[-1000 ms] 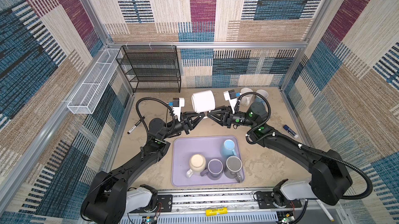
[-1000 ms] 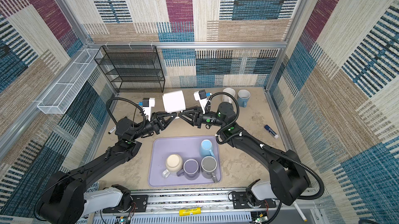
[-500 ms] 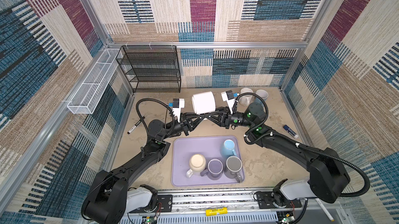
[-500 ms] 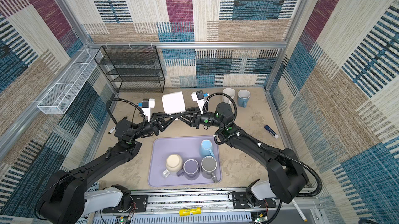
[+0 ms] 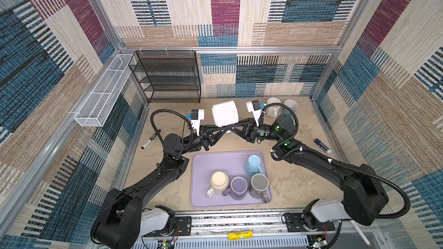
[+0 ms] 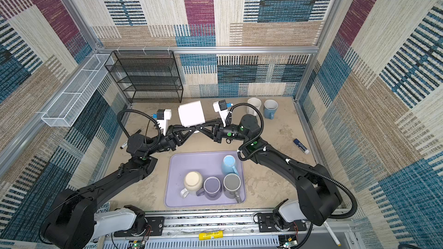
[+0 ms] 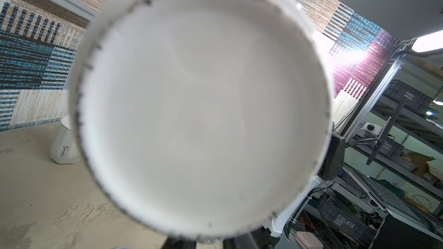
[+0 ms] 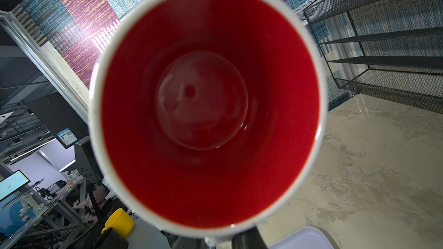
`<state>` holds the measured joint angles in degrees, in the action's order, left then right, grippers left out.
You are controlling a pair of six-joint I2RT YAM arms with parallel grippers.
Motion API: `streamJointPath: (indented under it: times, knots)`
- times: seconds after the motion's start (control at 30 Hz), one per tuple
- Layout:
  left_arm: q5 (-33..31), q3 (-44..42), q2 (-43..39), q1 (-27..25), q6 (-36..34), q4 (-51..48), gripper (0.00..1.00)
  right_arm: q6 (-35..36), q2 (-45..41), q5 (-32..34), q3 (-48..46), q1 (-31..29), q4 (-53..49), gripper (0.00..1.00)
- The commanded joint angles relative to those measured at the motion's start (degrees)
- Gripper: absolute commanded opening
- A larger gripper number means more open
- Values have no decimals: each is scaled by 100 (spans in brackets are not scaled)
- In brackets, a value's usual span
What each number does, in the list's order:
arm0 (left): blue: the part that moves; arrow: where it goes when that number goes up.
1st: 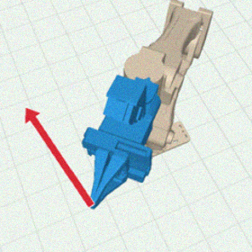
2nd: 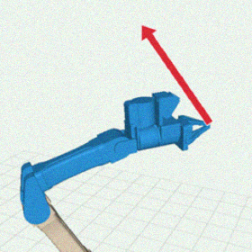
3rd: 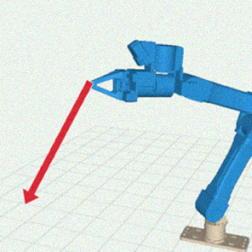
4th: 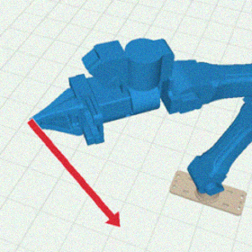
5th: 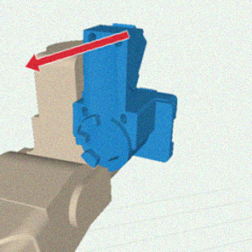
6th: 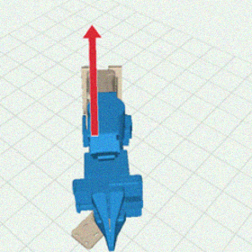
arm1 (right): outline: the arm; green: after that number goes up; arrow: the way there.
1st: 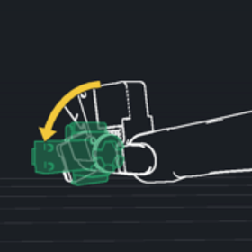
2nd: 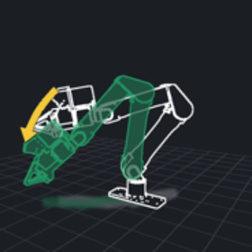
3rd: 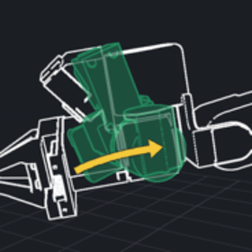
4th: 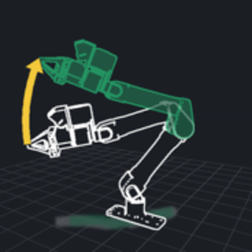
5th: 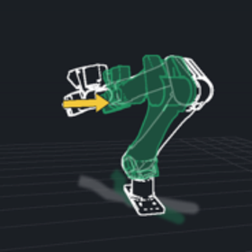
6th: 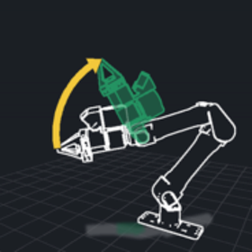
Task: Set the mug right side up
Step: 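Close the right gripper on the mug's rim while the left gripper holds it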
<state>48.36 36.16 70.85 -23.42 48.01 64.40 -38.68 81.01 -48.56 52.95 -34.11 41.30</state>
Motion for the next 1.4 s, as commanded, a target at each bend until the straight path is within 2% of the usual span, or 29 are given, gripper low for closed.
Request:
streamJointPath:
  times: [0.0, 0.23, 0.6, 0.63, 0.73, 0.8, 0.9, 1.07, 1.37]
  knots:
    - [81, 16, -44, -13, -158, 161, 0, -97, -63, 7, -45, -10, 405, 0]
    - [-45, 21, -243, -13, -397, -284, 19, 84, -225, 239, -127, -8, 229, 0]
    - [-222, 4, -529, 3, -693, -848, 24, 214, -221, 279, -147, -8, 71, 0]
    - [-235, 16, -534, 0, -705, -874, 23, 227, -218, 259, -132, -9, 63, 0]
    - [-201, 81, -481, -4, -707, -933, 6, 239, -200, 168, -102, -17, 78, 0]
    - [-136, 120, -426, 3, -676, -918, 0, 238, -200, 141, -104, -24, 113, 0]
    - [-32, 159, -311, -1, -581, -791, 0, 229, -198, 75, -83, -28, 152, 1]
    - [248, 268, -57, -4, -332, -473, 0, 238, -234, 52, -83, -52, 220, 11]
    - [646, 344, 256, -12, 128, 214, 0, 222, -217, 65, -52, -61, 269, 19]
